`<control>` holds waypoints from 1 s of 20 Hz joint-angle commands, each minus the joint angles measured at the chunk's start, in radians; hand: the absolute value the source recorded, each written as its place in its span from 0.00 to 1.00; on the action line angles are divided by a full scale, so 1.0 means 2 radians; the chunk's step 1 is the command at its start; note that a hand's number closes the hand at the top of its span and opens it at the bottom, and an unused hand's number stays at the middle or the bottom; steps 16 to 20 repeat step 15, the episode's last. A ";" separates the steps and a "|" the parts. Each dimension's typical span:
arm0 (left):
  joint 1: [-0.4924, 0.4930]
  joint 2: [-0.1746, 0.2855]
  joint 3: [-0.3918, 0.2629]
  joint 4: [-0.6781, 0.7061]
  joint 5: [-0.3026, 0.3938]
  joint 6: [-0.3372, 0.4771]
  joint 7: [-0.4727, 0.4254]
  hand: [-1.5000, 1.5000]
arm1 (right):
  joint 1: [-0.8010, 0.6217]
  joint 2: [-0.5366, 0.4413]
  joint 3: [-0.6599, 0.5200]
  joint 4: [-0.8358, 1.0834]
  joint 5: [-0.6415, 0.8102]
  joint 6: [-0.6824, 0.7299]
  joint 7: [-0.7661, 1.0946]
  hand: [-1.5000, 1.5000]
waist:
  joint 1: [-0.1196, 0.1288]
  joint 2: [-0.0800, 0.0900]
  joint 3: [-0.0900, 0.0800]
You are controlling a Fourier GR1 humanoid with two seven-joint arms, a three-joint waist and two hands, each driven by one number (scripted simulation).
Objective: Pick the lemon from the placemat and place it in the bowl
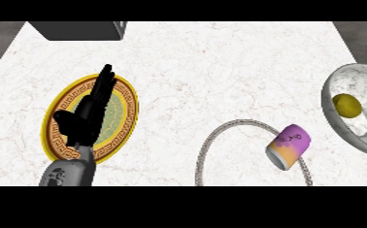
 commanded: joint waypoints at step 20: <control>-0.010 -0.019 -0.009 0.006 -0.013 0.011 0.005 0.50 | 0.173 0.012 -0.098 -0.035 -0.165 0.158 -0.064 0.00 | 0.001 0.001 0.000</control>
